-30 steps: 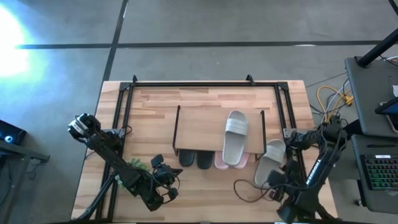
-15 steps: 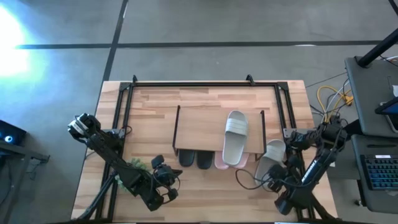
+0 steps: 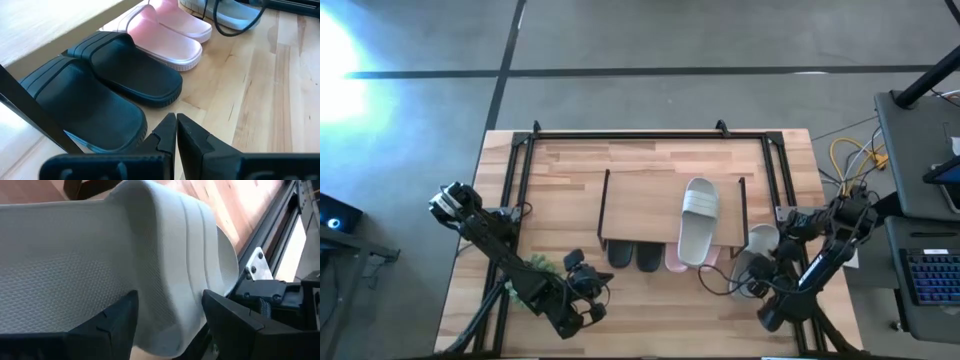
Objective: Pick and place slides into the shelf
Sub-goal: Put the gray slide on the shelf
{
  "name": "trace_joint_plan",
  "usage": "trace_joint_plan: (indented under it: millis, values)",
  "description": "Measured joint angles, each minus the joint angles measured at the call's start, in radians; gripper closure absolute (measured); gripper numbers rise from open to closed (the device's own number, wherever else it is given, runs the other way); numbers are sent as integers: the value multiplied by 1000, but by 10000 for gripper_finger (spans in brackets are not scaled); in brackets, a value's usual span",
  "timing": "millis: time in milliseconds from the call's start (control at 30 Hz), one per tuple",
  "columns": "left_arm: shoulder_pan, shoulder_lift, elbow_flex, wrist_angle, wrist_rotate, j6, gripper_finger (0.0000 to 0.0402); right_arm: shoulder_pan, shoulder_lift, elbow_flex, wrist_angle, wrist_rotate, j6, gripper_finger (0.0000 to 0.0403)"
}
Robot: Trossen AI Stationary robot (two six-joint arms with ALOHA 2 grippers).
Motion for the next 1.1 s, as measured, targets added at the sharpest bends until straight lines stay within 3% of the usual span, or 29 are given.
trace_joint_plan:
  millis: [400,633,733,1100]
  values:
    - [7,0,0,0,33,-1,402,-39,0,-68,-17,-5,3,282]
    - [11,0,0,0,33,-2,402,-46,-1,-45,-22,-54,-17,366]
    - [11,0,0,0,33,-3,402,-45,-20,10,-12,-88,-44,388]
    - [16,0,0,3,31,-3,402,-42,-100,367,82,-122,-193,393]
